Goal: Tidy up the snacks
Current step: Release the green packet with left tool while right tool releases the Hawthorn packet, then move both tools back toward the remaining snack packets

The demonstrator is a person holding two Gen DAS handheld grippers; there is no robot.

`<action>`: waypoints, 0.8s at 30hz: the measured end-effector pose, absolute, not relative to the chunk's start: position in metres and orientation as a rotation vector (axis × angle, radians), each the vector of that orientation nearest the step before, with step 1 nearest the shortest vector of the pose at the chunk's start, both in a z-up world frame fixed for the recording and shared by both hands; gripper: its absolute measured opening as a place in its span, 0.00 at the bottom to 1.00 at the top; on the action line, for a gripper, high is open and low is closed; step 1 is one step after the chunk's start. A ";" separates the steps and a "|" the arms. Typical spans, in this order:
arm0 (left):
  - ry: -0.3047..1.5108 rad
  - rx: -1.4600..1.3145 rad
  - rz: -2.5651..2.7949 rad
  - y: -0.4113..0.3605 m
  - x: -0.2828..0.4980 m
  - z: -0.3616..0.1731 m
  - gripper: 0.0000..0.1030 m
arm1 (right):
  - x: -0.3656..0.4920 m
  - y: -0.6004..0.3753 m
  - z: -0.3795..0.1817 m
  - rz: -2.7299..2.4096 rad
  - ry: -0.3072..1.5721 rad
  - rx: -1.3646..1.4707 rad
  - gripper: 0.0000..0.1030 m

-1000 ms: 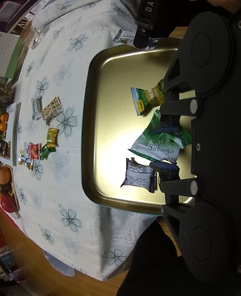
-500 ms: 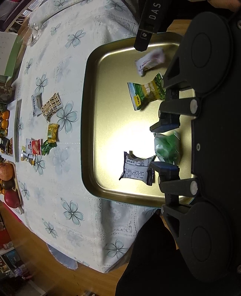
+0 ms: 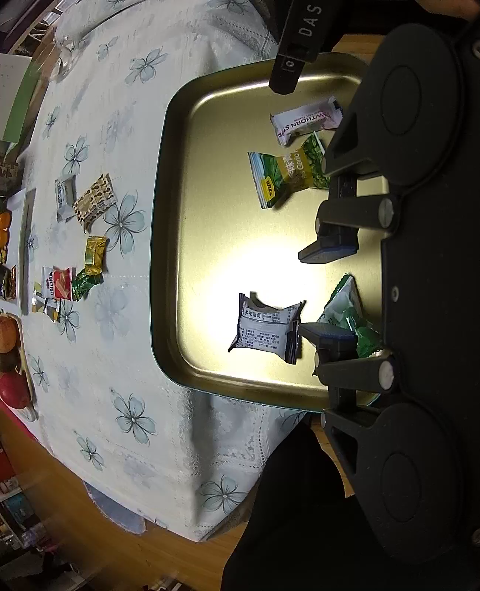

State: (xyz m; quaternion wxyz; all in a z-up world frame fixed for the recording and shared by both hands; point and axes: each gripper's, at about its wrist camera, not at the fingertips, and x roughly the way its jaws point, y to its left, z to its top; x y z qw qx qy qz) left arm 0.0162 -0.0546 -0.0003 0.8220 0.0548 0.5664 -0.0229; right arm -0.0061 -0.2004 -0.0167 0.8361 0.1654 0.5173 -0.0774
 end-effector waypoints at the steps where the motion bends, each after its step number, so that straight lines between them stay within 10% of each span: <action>1: 1.207 0.115 -0.046 -0.054 0.017 -0.001 0.44 | -0.006 -0.200 -0.017 -0.167 1.098 0.347 0.26; 24: 1.216 0.122 -0.017 -0.033 0.054 0.004 0.44 | 0.019 -0.191 -0.019 -0.179 1.177 0.297 0.30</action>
